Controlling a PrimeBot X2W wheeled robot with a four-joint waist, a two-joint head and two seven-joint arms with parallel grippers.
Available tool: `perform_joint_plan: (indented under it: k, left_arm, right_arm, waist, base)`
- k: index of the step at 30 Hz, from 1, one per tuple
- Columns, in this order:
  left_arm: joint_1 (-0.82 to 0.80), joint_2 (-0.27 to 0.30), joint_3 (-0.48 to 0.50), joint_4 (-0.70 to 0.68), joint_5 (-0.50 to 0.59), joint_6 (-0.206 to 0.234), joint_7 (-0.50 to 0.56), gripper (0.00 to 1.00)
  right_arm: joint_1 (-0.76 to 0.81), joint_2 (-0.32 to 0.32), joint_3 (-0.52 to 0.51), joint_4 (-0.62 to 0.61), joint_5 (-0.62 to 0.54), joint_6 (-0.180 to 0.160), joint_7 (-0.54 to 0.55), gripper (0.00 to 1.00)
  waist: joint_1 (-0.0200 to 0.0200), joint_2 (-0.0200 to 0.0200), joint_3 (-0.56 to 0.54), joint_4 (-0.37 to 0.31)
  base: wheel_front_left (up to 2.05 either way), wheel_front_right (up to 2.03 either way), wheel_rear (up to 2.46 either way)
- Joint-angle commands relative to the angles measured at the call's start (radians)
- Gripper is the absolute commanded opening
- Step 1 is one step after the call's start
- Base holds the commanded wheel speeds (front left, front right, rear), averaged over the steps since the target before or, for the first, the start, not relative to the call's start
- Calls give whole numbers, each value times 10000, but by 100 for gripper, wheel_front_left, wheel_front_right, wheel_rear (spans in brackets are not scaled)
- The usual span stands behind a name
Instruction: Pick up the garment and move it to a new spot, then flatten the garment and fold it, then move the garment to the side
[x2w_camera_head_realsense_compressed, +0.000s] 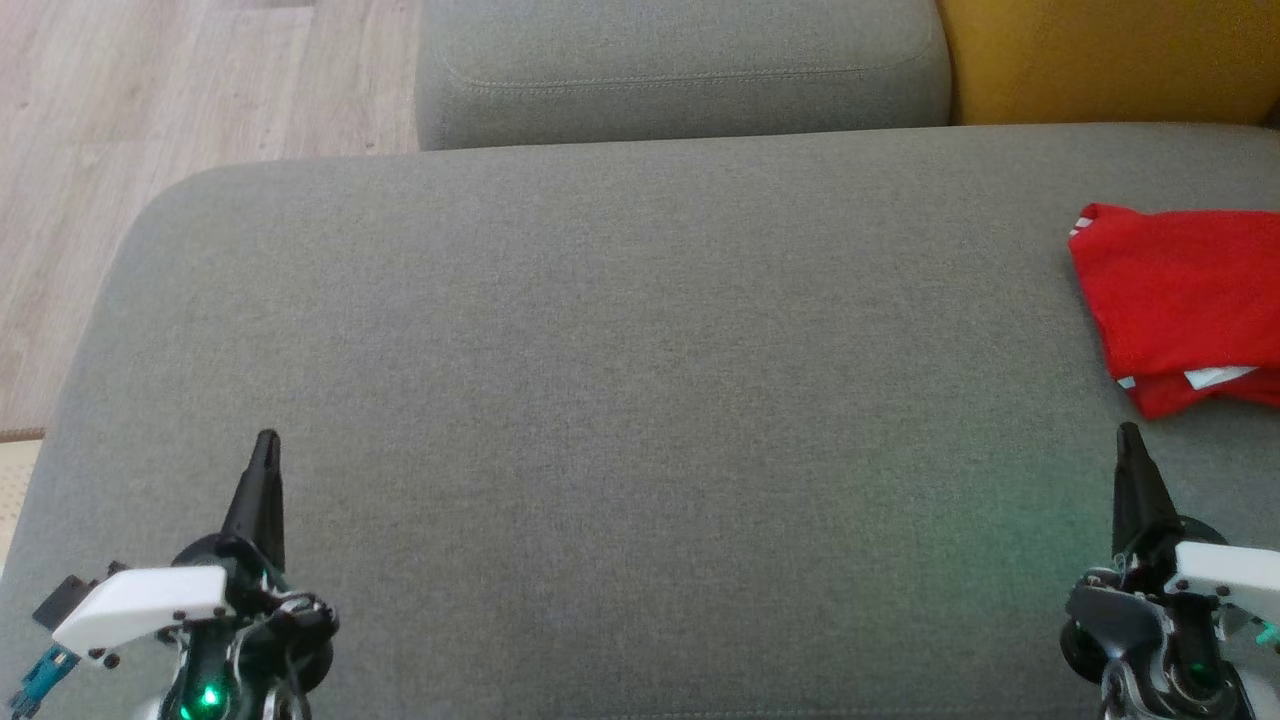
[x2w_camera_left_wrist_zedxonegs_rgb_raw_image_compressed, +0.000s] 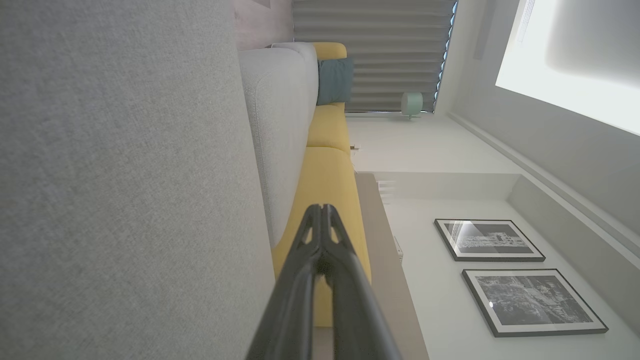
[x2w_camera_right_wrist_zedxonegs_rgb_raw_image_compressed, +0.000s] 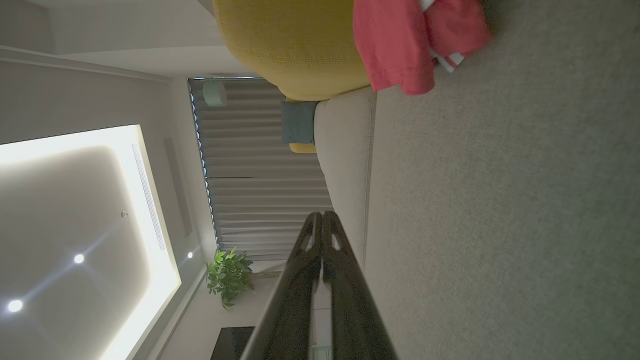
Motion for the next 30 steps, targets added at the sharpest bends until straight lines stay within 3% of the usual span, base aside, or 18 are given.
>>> perform_joint_plan:
  k: [1,30]
  left_arm:
    - [-522,88,410,-267,19,-73,36,0]
    - [-528,36,484,-264,80,-73,95,0]
  right_arm:
    - [-532,-54,202,-380,67,-9,62,0]
    - [-533,-52,199,-380,64,-9,64,0]
  waist:
    - [0,0,0,0]
    - [0,0,-1,0]
  base:
    - [0,0,0]
    - [0,0,0]
